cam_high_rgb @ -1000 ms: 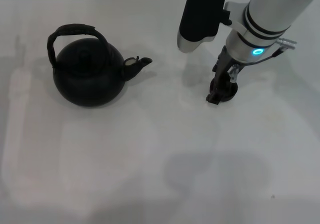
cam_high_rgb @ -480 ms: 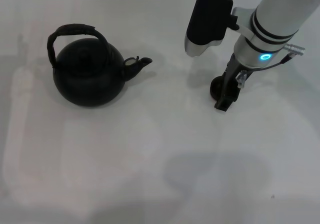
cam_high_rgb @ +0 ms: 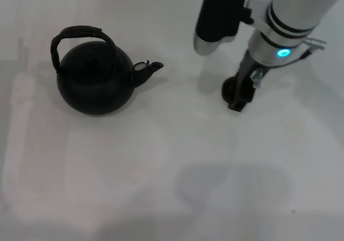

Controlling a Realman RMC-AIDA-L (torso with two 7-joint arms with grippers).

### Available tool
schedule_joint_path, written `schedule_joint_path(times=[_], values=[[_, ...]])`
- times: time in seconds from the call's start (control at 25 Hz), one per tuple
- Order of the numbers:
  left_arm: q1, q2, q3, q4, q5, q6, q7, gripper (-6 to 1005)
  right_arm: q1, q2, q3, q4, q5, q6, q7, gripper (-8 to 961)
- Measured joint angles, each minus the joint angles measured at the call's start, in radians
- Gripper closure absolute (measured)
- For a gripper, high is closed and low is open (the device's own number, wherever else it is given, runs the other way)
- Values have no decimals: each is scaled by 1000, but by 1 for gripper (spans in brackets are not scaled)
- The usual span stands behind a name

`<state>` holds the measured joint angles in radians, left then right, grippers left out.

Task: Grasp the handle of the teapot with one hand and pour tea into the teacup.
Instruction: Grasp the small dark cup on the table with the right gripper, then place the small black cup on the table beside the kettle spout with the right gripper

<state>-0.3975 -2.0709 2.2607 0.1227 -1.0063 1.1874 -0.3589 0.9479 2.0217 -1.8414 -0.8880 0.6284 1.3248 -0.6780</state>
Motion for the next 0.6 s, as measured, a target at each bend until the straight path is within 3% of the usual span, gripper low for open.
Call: schedule_joint_path(times=[0.24, 0.6], values=[[-4, 0, 0, -3, 0, 0, 0, 318, 23, 6, -22, -79, 14, -6, -3, 221], [-7, 2, 0, -7, 0, 0, 0, 317, 78, 6, -211, -81, 148, -49, -11, 215]])
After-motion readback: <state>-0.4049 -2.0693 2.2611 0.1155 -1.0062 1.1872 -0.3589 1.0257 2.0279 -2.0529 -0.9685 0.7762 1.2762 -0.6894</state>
